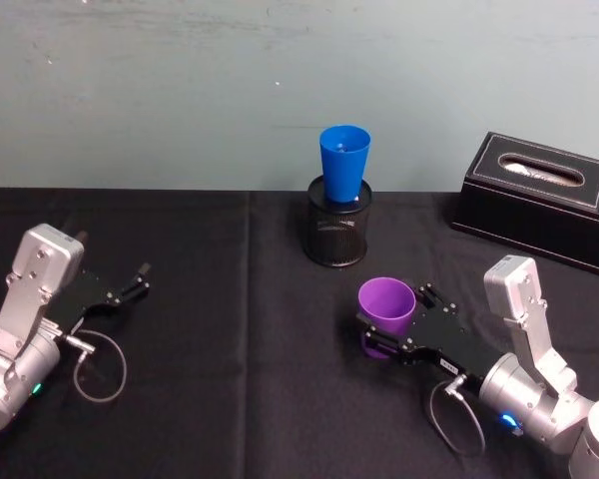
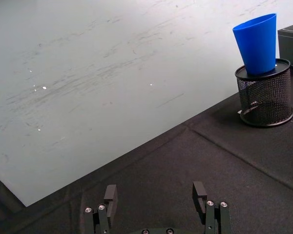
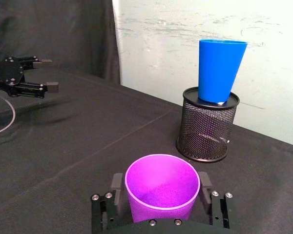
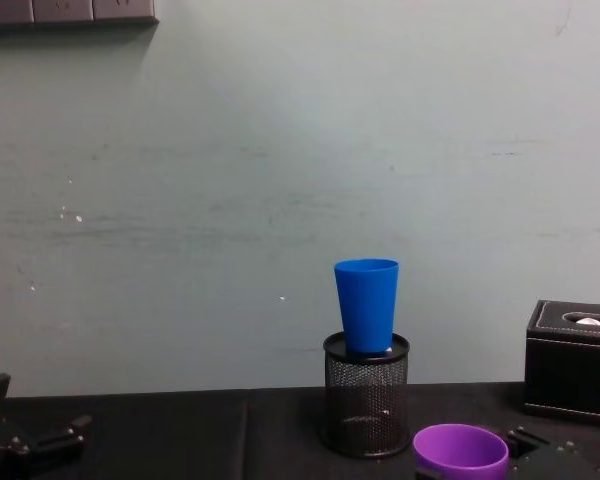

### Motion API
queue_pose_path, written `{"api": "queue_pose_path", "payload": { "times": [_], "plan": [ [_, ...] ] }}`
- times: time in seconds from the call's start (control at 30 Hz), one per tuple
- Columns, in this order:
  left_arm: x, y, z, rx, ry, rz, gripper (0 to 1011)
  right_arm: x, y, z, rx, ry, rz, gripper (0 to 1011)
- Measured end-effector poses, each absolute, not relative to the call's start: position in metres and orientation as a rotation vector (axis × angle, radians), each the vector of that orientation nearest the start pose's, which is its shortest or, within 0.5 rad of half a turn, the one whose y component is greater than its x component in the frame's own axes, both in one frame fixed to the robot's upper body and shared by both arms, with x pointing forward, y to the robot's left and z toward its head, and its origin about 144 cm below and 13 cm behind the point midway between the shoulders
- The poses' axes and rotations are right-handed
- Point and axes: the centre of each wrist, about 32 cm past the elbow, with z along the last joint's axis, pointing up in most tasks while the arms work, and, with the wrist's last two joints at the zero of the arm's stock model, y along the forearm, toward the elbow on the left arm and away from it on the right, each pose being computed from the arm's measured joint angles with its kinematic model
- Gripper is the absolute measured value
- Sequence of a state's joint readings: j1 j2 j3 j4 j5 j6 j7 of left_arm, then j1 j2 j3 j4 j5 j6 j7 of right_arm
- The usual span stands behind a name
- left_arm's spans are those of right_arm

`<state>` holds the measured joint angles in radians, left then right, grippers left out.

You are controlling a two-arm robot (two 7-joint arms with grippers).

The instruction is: Pick up one cup with a gripper and tap it against the other cup.

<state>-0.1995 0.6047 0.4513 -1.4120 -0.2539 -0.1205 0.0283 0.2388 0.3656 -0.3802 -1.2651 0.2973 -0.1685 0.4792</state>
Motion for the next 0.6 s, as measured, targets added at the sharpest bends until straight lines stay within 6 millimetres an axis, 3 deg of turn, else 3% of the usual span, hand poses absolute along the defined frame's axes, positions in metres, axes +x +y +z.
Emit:
{"api": "queue_pose_path", "payload": {
  "times": [0.27,0.6],
  "plan": [
    [0.4886,0.3097,1.1398,0.304,-0.285,1.248,1011,0.5082,-0.2603,1.1132,-0.119,-0.068,-0.840,790],
    [0.4886,0.3096,1.1398,0.304,-0.285,1.248,1011,0.5080,-0.2604,1.1133,-0.119,-0.067,-0.841,741]
  ]
}}
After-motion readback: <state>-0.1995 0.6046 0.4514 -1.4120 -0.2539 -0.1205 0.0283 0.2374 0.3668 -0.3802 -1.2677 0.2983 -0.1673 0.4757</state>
